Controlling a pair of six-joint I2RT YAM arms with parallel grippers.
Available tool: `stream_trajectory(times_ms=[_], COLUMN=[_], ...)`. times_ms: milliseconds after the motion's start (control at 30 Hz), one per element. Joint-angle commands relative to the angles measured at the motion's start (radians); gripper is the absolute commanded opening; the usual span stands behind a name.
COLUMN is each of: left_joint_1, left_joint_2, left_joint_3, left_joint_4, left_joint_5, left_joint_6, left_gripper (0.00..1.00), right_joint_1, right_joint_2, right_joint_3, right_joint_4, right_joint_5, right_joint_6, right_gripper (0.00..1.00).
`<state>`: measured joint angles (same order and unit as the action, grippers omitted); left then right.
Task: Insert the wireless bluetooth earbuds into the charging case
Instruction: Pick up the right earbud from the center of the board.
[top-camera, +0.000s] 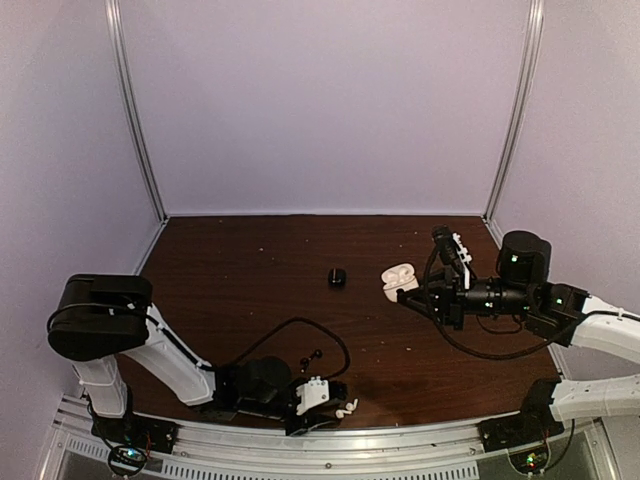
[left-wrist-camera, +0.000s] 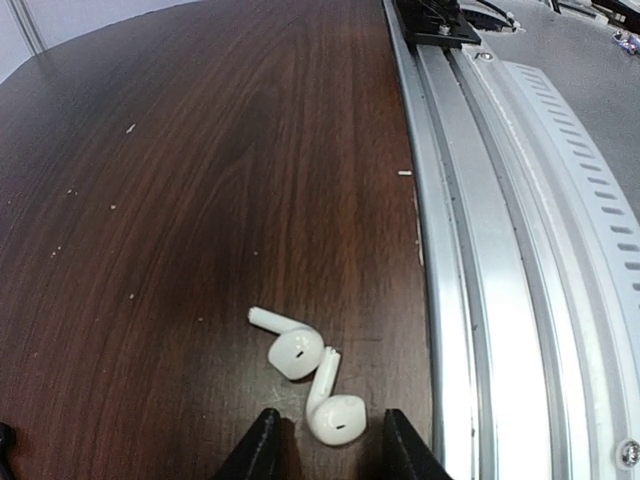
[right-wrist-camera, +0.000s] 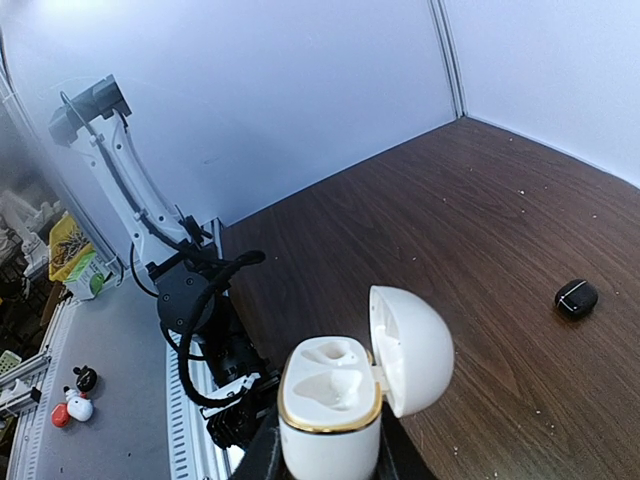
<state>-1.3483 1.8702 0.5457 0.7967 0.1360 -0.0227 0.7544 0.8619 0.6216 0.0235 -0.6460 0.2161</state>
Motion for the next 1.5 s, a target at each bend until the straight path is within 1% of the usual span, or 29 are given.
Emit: stream_trajectory(times_ms=[0,133,500,700,833,967,1133,1233,1367,1467], left_joint_1=[-0.003,-0.001,0.002,0.005,0.006,0.008,0.008,0.008,0.009,0.009], left_joint_2=[0.027,0.041,0.036,-0.027,-0.103,-0.221,-0.424,-0.514,-0.591,-0.624], left_joint_3=[0.014,0.015,0.012,-0.015,-0.033,-0.029,0.034,0.093,0.172,0.226], left_joint_4=[0.065,0.074,0.075,0.062,0.013,-0.122,-0.402,-0.572,-0.733,-0.836], left_joint_5=[0.015,0.017,0.000,-0.002,0.003,0.003,-0.025,-0.068,-0.118,-0.162], left_joint_6=[-0.022,-0.036,-0.051,-0.049,-0.039,-0.016,0.077,0.123,0.165,0.192], left_gripper=[0.35,0.33,0.21,0.18,0.15,0.13,0.13,0.13,0.13,0.12], right_joint_1=[-0.006,-0.006,-0.006,-0.006,-0.006,-0.004,0.004,0.043,0.095,0.124], right_joint_2=[-0.018,-0.017,-0.010,-0.004,0.007,0.025,0.093,0.137,0.209,0.227], right_joint_3=[-0.002,0.000,0.008,0.008,0.008,0.010,0.019,0.029,0.062,0.073], right_joint_4=[0.006,0.004,-0.008,-0.008,-0.006,-0.004,0.025,0.050,0.023,0.009], right_joint_5=[0.020,0.019,0.018,0.015,0.015,0.007,-0.066,-0.084,-0.090,-0.078], right_joint_6=[0.009,0.011,-0.003,-0.013,-0.025,-0.045,-0.086,-0.119,-0.188,-0.218], right_gripper=[0.04,0.04,0.04,0.04,0.04,0.04,0.03,0.03,0.03,0.02])
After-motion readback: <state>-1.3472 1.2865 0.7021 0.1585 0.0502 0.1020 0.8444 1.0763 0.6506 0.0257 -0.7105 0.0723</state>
